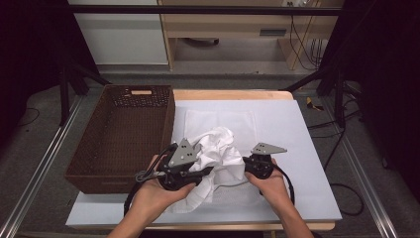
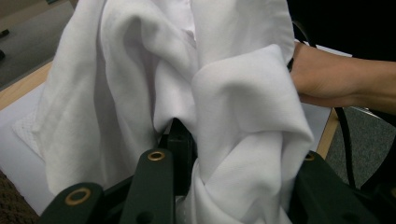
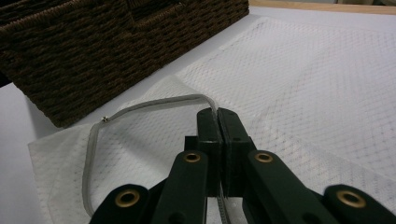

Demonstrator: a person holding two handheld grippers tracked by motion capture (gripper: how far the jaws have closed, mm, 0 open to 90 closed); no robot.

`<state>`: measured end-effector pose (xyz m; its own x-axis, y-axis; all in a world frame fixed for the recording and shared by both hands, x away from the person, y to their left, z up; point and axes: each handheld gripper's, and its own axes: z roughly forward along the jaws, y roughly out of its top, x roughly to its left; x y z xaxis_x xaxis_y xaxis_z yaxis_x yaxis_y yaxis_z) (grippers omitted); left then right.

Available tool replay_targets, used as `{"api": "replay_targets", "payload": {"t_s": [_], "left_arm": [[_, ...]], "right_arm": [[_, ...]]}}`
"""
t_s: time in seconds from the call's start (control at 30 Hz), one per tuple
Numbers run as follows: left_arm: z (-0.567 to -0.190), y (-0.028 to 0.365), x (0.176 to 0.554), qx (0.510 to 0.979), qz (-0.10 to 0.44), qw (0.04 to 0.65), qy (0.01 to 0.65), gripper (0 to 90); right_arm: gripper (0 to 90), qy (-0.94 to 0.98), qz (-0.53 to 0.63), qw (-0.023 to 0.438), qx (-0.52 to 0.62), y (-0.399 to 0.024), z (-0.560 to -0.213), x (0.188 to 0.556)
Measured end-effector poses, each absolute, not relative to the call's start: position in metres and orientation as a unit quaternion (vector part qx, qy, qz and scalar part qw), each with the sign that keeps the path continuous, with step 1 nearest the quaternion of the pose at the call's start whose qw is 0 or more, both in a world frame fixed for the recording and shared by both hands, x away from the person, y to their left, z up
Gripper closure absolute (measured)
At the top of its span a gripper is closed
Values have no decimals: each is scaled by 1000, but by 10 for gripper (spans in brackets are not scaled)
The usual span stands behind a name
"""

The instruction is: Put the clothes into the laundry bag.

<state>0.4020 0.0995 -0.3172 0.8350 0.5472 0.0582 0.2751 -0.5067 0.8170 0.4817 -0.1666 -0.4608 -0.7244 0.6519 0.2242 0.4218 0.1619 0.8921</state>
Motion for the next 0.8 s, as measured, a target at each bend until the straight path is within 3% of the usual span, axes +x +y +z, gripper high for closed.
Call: {"api": "replay_targets", "payload": {"t_s": [0.8], "left_arm": [[-342,97,405,855,146,433,246,656]], "right_arm": [[891,747,549,111,360,-170,-459,483]]}}
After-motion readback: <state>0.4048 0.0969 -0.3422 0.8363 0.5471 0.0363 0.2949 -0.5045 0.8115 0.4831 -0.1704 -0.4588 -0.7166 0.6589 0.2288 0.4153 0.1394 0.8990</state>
